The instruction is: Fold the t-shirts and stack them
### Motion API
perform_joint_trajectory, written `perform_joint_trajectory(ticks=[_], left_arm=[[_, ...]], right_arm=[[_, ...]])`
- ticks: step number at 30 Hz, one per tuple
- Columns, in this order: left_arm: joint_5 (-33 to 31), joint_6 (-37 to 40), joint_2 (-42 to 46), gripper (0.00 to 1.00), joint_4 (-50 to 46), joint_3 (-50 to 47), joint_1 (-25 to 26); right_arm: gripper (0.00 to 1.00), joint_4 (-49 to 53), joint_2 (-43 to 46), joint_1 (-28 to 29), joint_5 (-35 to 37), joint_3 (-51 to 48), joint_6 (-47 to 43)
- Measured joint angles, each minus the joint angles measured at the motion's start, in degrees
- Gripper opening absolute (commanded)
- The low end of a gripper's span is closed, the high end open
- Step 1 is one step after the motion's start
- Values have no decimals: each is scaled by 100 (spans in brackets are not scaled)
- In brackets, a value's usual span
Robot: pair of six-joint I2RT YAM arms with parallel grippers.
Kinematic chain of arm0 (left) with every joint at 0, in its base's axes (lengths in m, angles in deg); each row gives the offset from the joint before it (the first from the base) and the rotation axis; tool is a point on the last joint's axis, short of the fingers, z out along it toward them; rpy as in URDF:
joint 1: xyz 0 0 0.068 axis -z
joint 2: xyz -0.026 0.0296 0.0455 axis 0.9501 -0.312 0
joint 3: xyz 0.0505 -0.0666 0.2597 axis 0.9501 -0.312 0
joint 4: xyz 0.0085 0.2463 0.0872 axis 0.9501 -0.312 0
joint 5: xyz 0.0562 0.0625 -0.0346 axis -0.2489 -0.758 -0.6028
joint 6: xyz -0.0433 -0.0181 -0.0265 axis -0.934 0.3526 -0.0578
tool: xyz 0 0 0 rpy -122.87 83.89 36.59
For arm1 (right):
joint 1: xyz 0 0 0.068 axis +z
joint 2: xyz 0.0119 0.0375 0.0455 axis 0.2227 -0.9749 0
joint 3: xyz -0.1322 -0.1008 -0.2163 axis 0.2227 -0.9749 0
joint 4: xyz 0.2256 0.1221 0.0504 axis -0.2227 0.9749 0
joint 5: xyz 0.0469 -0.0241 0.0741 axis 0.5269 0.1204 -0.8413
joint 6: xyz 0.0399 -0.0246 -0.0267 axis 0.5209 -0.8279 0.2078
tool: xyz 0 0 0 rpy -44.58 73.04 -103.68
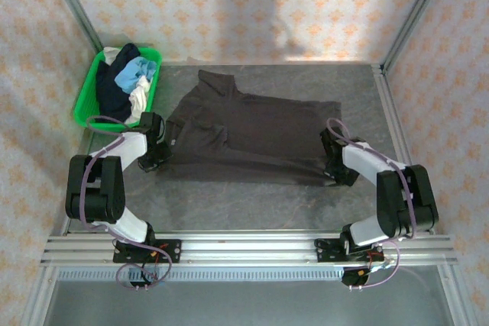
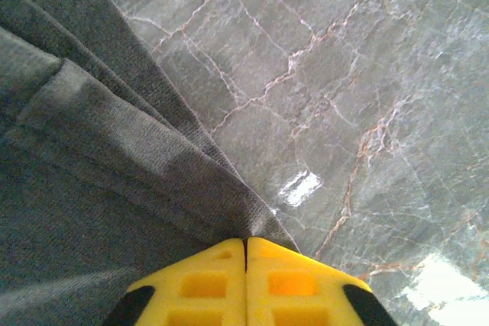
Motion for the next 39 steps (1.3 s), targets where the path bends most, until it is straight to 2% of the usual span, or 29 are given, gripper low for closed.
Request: perform_joint_trajectory(ticks=[3, 5, 9, 14, 18, 23, 27, 34, 35, 38, 39], left_arm=[[-2, -2, 9, 2, -2, -11, 0], [-2, -2, 9, 3, -2, -11, 0], [-4, 0, 9, 3, -2, -11, 0], [-4, 0, 9, 3, 0, -11, 0], [-4, 0, 9, 3, 0, -11, 0], [-7, 0, 11, 3, -2, -11, 0], [-9, 0, 11, 3, -2, -11, 0], [-22, 0, 11, 3, -2, -11, 0], [-22, 0, 11, 3, -2, -11, 0], [-22, 0, 15, 3, 0, -17, 0], [-24, 0, 22, 3, 0, -26, 0]], right_arm=[[37, 129, 118, -37, 125, 133, -2], [43, 131, 345, -57, 164, 160, -20], [45, 39, 476, -59, 216, 374, -162], [45, -258, -417, -96, 223, 1023, -446], [37, -509, -1099, -111, 221, 1283, -632], [11, -562, -1294, -111, 269, 1314, -715], [0, -560, -1248, -155, 389, 1311, -750], [0, -603, -603, -542, 240, 973, -763], [6, -636, -470, -557, 120, 892, -767], [35, -848, -254, -555, -398, 743, -837], [39, -927, -251, -555, -573, 730, -861]])
